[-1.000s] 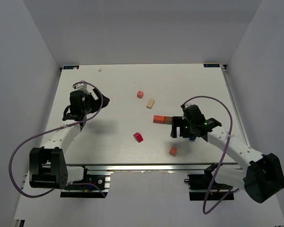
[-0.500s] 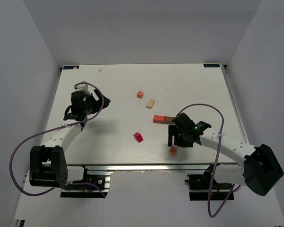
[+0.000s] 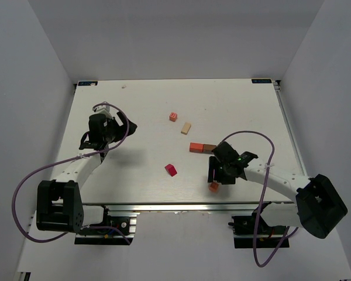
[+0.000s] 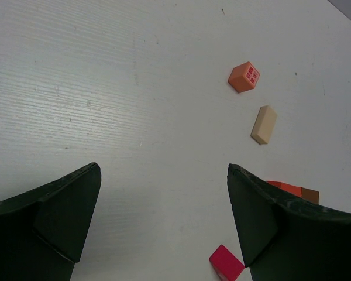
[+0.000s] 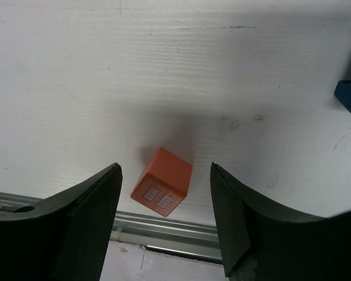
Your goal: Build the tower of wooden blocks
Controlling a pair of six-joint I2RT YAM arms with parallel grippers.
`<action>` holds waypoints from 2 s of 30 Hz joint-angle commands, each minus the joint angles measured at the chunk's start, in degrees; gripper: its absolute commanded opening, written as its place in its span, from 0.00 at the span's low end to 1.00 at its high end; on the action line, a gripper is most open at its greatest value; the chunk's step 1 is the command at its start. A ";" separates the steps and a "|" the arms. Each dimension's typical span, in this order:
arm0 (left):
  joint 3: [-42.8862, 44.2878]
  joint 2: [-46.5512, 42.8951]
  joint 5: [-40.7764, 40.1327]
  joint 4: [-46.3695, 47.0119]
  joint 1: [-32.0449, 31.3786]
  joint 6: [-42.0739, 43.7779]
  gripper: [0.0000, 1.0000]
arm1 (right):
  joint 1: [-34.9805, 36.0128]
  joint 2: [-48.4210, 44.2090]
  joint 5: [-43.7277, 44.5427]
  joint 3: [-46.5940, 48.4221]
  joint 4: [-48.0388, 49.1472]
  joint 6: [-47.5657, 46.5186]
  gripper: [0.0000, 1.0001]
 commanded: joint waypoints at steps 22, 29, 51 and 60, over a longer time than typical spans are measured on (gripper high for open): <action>-0.78 -3.62 -0.48 0.31 -0.41 0.49 0.98 | 0.38 0.83 -1.65 -1.42 -0.88 3.15 0.50; -0.87 -3.71 -0.39 0.57 -0.41 0.40 0.98 | 0.65 0.57 -1.83 -0.80 -3.69 3.41 0.56; 1.67 -3.71 8.65 0.40 -5.93 0.22 0.98 | 1.88 -4.62 -11.21 -3.70 37.64 -21.51 0.20; 1.33 -4.76 21.67 6.38 -22.82 -4.52 0.98 | 1.97 -11.39 -21.94 -11.34 56.25 -36.49 0.23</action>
